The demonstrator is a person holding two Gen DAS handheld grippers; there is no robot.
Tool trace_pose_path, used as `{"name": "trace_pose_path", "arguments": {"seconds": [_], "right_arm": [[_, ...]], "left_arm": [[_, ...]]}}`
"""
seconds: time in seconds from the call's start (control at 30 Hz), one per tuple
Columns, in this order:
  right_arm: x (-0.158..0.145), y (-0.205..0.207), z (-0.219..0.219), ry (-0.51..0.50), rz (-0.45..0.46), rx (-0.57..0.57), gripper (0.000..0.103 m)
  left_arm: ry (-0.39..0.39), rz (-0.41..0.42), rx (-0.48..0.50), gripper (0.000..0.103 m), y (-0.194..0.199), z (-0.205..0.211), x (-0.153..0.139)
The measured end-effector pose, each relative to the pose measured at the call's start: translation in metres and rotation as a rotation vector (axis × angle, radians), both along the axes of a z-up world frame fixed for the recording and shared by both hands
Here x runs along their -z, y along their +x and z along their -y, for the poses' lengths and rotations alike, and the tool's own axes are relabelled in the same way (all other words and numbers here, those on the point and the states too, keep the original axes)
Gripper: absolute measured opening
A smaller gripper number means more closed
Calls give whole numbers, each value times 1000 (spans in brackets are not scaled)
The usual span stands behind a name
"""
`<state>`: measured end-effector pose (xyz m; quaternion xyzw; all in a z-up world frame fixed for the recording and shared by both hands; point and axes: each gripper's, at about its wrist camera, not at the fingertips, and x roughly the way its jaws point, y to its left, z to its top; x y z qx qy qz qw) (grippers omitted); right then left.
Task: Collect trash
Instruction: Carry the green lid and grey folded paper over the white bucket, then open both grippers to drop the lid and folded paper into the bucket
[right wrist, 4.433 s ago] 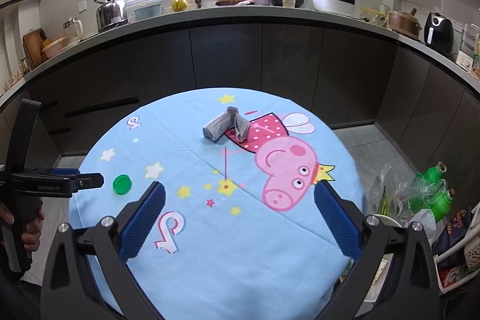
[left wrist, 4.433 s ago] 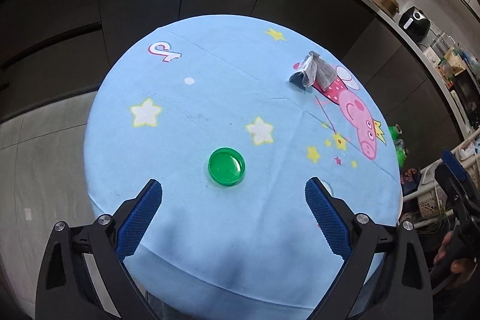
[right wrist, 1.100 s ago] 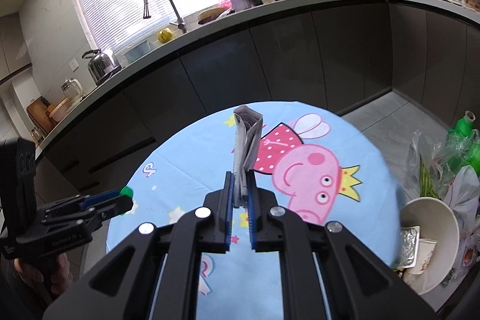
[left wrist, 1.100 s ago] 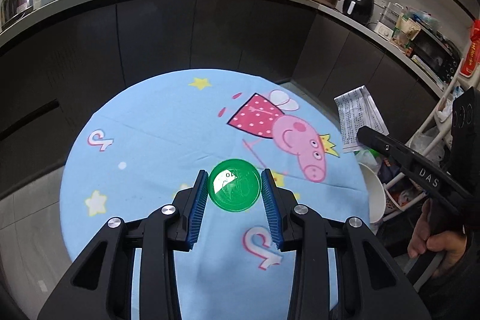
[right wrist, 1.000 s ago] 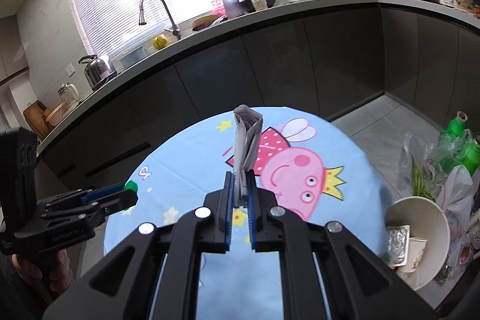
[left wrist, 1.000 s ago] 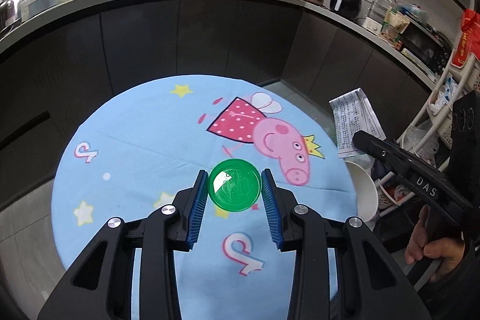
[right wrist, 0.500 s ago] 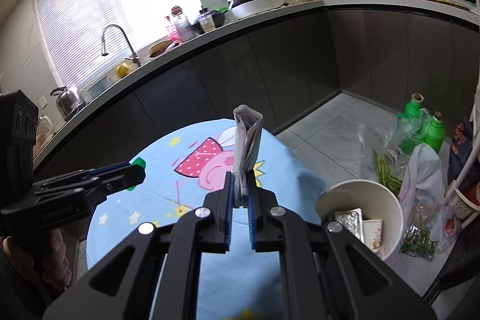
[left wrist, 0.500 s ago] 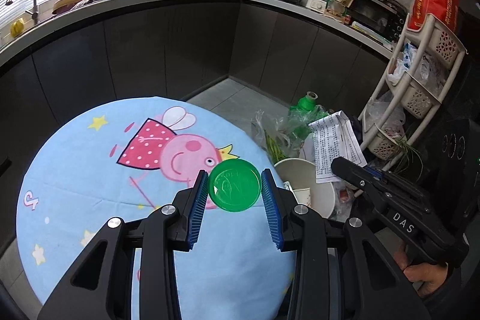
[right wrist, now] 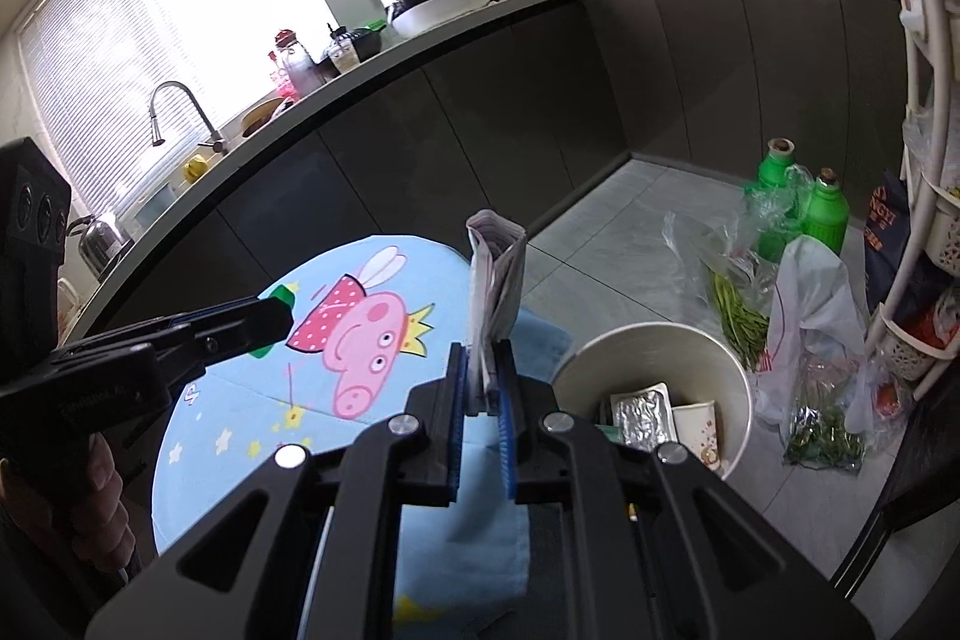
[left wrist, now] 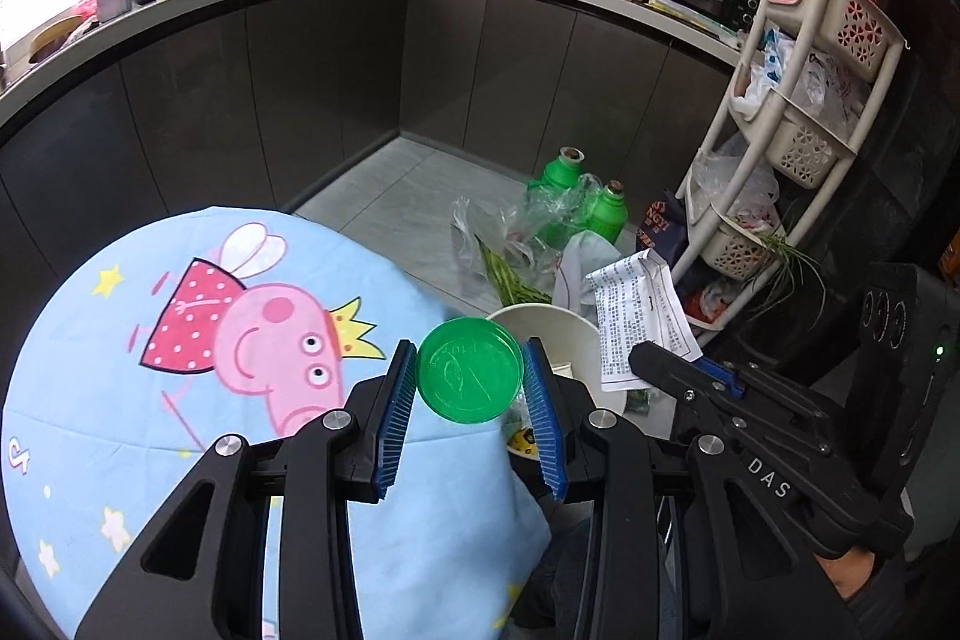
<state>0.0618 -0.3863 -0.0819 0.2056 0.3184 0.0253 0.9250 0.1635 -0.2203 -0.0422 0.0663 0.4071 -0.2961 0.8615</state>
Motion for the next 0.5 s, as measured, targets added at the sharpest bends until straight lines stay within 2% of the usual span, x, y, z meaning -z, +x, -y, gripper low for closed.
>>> {"name": "trace_pose_path", "arguments": {"seconds": [0.5], "right_arm": [[72,11,46,56,-145,92,12]], "left_arm": [[25,-101,106,34,31,74,40]]}}
